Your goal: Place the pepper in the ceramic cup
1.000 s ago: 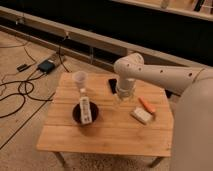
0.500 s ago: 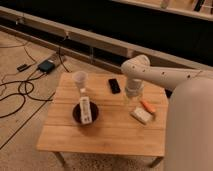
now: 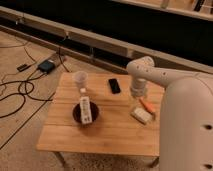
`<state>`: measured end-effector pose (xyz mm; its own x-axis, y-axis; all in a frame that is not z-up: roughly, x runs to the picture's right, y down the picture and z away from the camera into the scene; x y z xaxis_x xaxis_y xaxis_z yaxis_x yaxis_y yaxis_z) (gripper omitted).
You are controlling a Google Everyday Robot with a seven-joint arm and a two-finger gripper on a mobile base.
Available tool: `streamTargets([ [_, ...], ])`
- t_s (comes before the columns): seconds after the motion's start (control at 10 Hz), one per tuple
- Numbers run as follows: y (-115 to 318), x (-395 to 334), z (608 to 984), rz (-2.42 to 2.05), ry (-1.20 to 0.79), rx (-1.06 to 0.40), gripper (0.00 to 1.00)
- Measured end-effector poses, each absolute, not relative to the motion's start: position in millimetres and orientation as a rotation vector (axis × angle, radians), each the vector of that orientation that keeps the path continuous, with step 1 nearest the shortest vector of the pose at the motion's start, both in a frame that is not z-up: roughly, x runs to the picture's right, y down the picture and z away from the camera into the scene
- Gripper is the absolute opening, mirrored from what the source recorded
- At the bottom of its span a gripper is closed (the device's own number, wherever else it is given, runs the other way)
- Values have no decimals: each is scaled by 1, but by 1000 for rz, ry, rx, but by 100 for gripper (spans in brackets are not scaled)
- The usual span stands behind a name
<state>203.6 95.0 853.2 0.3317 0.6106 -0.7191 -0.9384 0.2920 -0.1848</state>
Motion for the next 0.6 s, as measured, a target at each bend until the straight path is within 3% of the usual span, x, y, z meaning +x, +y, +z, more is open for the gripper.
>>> streamTargets([
  [0.6,85,231,882,1133,646,-672,65],
])
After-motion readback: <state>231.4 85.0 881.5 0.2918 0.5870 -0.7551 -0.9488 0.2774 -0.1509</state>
